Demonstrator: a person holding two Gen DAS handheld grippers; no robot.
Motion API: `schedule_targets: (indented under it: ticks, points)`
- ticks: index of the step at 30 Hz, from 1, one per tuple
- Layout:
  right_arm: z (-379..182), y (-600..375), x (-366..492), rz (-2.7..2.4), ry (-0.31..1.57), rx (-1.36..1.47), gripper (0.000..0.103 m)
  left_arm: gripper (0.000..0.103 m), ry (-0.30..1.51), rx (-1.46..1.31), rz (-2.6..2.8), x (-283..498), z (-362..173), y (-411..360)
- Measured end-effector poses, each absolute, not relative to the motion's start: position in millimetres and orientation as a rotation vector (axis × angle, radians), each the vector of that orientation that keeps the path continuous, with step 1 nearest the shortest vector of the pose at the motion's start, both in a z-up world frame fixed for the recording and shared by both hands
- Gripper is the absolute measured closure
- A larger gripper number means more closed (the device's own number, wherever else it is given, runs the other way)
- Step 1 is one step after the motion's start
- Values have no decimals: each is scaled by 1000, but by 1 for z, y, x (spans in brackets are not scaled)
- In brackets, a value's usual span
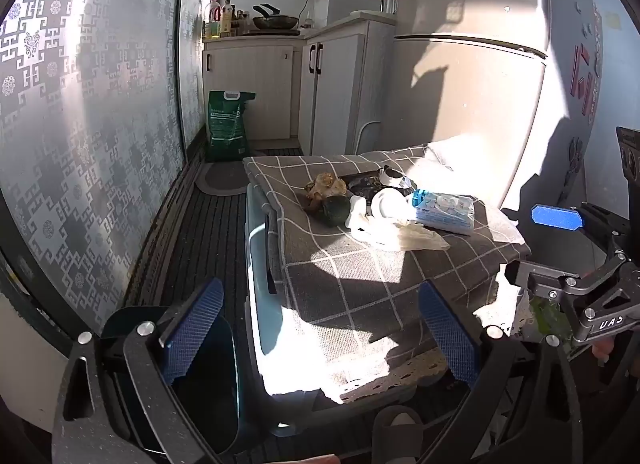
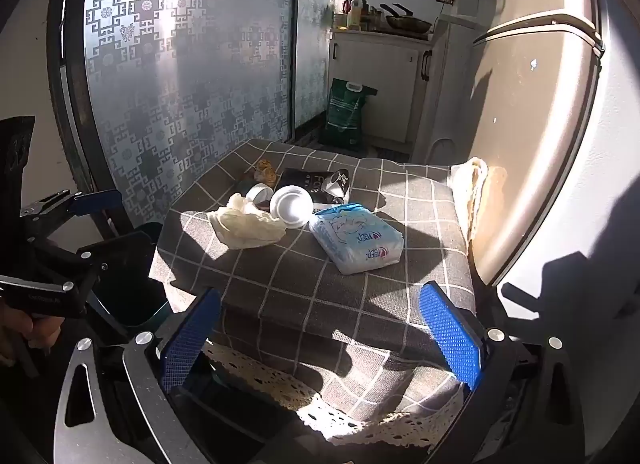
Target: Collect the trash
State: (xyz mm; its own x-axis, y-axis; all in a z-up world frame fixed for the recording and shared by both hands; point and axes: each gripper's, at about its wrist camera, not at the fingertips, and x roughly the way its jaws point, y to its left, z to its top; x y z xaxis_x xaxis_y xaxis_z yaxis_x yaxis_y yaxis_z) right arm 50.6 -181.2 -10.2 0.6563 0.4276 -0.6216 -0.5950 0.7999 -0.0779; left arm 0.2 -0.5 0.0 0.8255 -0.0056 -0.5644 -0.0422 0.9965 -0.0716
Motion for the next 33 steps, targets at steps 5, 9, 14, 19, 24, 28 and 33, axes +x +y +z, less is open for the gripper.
schedule_targets:
  ticks: [5,9,14,19,24,28,33]
  points:
    - [-6,-186,56,597,641,-262,3,3,597,-53,29,-3,3,-5]
    - [-7,-188,53,594,629,-255,3,3,593,-62,72,-10,7,-15]
    - [-8,-189,53,594,625,-257,3,3,598,-87,75,-11,3,-11]
    - [-7,-184,51,591,631,-265,3,3,593,-111,81,-14,5,-6]
    - [-7,-185,50,591,631,-265,3,3,593,-126,83,-16,7,-3]
    - [-7,-182,49,594,632,-266,3,3,595,-129,81,-16,7,-2]
    - [-8,-181,49,593,633,-265,3,3,596,-132,79,-16,6,-1]
